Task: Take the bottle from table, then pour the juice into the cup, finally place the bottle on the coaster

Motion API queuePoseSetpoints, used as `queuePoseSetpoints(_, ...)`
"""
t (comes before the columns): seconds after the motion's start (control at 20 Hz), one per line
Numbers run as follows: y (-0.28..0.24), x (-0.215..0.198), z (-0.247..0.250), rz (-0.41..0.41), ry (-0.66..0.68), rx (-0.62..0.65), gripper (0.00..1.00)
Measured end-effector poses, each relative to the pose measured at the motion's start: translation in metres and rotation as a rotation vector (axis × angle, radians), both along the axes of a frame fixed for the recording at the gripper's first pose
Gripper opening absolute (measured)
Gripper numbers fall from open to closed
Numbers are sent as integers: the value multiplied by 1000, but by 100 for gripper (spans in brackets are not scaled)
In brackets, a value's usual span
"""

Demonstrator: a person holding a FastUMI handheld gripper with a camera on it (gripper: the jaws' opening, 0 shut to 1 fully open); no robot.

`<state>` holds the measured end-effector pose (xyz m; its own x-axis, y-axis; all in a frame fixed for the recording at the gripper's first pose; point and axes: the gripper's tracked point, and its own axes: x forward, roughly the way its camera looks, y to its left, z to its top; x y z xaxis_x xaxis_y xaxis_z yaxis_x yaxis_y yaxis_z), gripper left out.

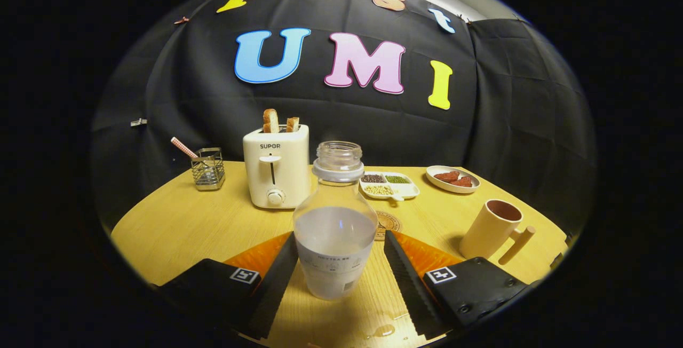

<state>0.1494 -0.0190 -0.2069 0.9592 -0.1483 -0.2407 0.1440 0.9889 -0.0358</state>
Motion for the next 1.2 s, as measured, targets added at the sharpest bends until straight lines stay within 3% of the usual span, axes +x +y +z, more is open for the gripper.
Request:
queuePoseSetpoints(0.45,-4,24,-11,-39,-6,0,97)
queuePoseSetpoints(0.55,-3,25,-9,-35,-16,-9,90)
queuePoseSetpoints(0.6,-3,24,-9,-37,-15,-9,81)
queuePoseSetpoints(0.8,-5,24,-10,-46,-2,16,79)
queuePoseSetpoints(1.2,-1,16,2,18,24,60,72)
